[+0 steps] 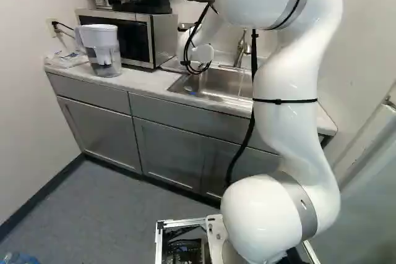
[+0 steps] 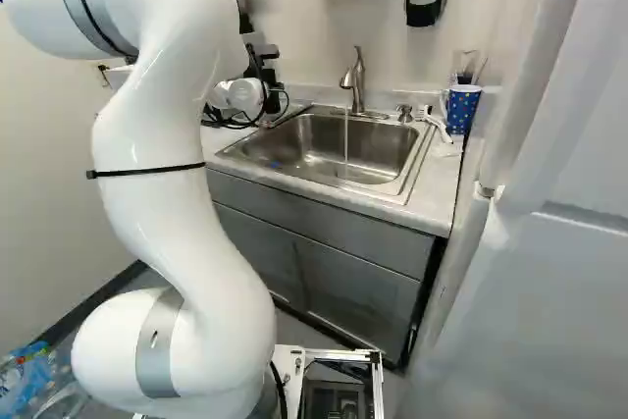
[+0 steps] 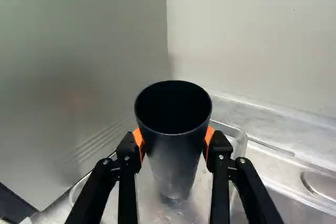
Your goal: Rinse the cup and place it in the tray
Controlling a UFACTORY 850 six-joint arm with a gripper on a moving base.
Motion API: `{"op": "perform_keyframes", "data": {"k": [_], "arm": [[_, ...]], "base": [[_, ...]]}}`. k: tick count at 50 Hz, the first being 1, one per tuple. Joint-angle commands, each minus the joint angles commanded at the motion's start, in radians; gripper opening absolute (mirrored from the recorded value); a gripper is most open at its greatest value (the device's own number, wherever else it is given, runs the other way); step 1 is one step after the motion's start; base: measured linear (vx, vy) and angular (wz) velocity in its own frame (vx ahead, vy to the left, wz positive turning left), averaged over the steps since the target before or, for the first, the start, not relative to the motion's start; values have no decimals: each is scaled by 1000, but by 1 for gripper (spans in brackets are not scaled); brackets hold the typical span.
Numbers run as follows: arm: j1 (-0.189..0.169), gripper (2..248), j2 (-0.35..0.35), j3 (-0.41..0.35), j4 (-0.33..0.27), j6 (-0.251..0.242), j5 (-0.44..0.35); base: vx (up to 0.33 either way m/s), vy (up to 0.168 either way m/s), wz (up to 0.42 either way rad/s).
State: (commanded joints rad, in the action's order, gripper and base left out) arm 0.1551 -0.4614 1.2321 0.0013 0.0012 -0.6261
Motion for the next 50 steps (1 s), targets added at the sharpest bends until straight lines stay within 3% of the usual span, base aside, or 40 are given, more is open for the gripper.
{"op": "perform_keyframes", "data": {"k": [50], "arm": [[0,125,-1,-1,0,0,43]], "base": [[0,0,0]]}}
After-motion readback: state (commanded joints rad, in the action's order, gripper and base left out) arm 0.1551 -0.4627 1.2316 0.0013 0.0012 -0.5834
